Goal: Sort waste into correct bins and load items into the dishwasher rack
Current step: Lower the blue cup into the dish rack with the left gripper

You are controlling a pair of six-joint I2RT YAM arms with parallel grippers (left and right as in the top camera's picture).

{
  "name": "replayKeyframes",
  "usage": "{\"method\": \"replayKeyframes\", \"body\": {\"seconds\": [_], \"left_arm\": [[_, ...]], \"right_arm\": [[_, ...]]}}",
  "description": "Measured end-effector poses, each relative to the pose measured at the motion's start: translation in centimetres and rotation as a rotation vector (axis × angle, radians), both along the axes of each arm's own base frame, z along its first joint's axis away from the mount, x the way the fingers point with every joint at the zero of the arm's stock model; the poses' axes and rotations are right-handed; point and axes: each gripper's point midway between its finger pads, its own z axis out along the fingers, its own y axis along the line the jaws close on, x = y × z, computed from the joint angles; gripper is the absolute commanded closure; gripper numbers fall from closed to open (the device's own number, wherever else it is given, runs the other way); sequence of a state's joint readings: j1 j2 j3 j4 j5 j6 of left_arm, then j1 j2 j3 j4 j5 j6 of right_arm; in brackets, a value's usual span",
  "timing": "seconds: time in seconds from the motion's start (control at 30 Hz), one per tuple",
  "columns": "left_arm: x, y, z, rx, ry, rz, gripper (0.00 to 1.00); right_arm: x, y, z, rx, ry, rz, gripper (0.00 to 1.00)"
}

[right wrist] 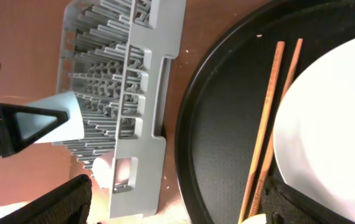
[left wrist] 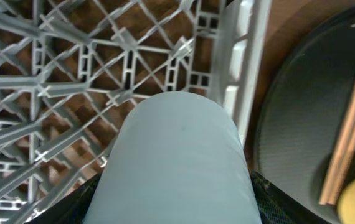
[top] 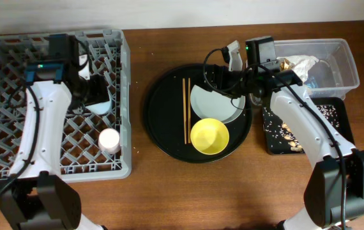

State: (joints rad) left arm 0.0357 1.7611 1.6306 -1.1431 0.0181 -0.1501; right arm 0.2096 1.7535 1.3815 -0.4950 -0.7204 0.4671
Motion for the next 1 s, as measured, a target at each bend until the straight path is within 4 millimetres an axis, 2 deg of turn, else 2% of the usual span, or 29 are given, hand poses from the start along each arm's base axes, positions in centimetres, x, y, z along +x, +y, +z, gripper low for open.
{"method": "replayKeyframes", "body": {"seconds": [0.13,0.33,0.93,0.97,1.0], "left_arm": [[-0.9,0.9,-2.2,0.077,0.048,0.011,0.36],[-0.5,1.4,-4.6,0.102,0.084,0.016,0.35],[-0.4,-0.1,-4.9,0.021,0.085,-0.007,0.36],[-0.4,-0.2,-4.9,0.017,0.085,-0.007,0.35],[-0.4,-0.2,-4.9,0.013,0.085,-0.009,0.27]], "right_arm": [[0.0,-0.1,-0.1,-0.006,0.004,-0.003,0.12],[-0.1,-0.2,-0.3,-0.011,0.010,-0.004,0.12],[-0.3,-0.2,-0.4,-0.014,0.020,-0.005,0.12],[-0.3,-0.2,-0.4,-0.014,0.020,-0.004,0.12],[-0.3,-0.2,-0.4,-0.015,0.020,-0.005,0.12]]}}
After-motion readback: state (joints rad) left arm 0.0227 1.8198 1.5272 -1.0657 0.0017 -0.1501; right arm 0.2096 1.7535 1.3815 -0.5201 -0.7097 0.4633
